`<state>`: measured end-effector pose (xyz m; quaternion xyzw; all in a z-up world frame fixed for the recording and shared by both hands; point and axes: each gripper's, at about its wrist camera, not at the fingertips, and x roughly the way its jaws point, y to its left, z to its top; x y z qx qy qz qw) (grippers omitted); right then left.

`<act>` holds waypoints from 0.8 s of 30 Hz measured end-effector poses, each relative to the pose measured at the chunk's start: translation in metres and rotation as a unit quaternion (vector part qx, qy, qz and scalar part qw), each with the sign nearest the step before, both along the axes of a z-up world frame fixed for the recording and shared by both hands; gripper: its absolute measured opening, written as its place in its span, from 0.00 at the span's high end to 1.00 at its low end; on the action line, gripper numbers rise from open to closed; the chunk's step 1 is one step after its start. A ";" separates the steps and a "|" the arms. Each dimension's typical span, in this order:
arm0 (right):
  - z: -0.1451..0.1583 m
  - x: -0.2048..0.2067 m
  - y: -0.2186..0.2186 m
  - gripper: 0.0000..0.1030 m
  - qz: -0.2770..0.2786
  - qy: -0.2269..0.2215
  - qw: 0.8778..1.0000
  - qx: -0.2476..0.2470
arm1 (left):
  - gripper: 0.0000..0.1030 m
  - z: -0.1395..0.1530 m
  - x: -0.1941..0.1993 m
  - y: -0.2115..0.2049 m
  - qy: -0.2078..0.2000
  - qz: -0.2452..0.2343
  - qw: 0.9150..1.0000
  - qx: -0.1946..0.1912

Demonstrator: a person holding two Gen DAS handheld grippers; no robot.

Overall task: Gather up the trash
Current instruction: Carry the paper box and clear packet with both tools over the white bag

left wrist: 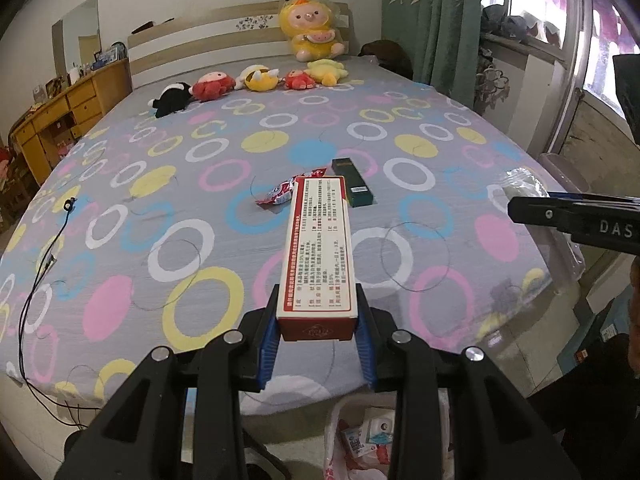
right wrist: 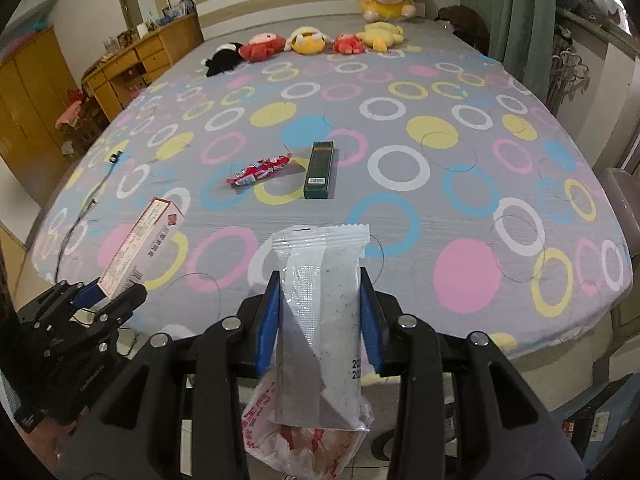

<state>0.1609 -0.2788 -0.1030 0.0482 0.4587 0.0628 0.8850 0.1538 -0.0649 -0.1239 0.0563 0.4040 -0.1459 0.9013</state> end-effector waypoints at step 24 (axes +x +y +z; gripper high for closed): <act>0.004 -0.114 -0.003 0.65 0.012 -0.029 1.000 0.001 | 0.68 0.017 -0.091 -0.002 0.010 -0.071 0.997 0.001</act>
